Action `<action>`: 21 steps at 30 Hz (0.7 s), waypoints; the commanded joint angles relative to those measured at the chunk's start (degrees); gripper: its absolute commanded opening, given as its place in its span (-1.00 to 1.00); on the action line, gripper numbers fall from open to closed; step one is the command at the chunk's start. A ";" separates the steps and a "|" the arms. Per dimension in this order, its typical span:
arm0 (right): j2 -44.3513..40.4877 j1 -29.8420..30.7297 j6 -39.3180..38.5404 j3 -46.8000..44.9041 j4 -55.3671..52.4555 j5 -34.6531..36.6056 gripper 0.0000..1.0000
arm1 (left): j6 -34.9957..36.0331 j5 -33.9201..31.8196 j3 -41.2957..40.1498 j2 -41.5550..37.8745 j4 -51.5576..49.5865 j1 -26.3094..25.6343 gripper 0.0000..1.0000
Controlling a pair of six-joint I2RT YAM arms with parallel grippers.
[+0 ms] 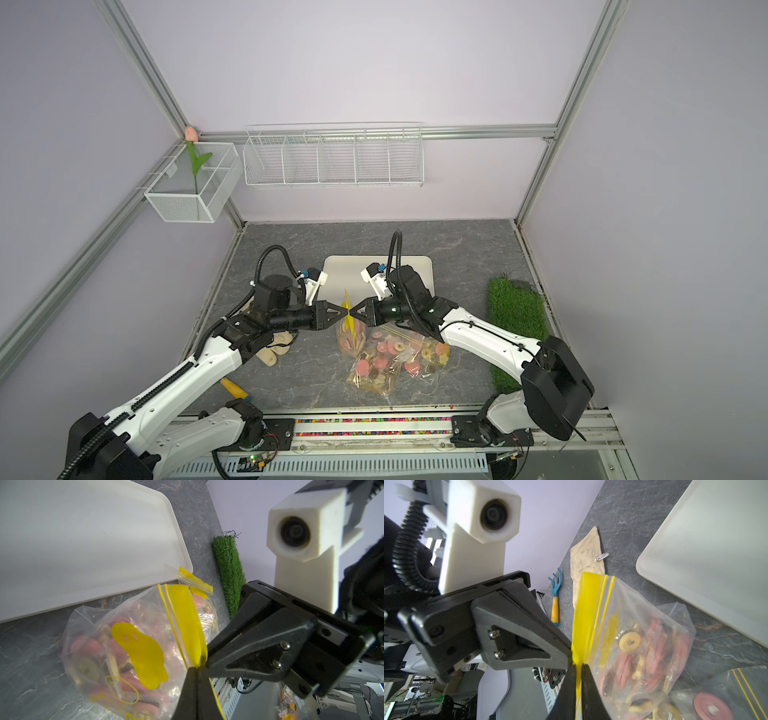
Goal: Pour cookies out of the ziploc bag
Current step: Open the ziploc bag at the center of the board.
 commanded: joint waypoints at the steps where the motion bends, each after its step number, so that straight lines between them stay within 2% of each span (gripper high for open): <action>1: 1.23 -0.30 0.12 -0.78 1.52 -0.89 -0.83 | 0.58 0.68 1.36 -0.32 -0.05 0.27 -1.00; 12: 1.05 -0.07 0.83 -1.45 2.94 -0.27 -0.87 | 0.71 -0.98 1.35 -0.41 -0.76 0.28 -1.00; 13: 1.06 -0.09 0.95 -1.58 3.22 -0.26 -0.87 | 0.55 -1.20 1.49 -0.40 -0.98 0.28 -0.85; 16: 0.95 0.14 0.93 -1.47 3.26 -0.43 -0.87 | 0.44 -1.35 1.41 -0.44 -0.73 0.28 -0.65; 18: 0.93 0.24 0.93 -1.42 3.19 -0.35 -0.87 | 0.30 -1.35 1.29 -0.37 -0.56 0.28 -0.44; 21: 0.98 0.32 0.95 -1.29 2.99 -0.11 -0.87 | -0.13 -1.00 1.10 -0.06 0.21 0.28 -0.39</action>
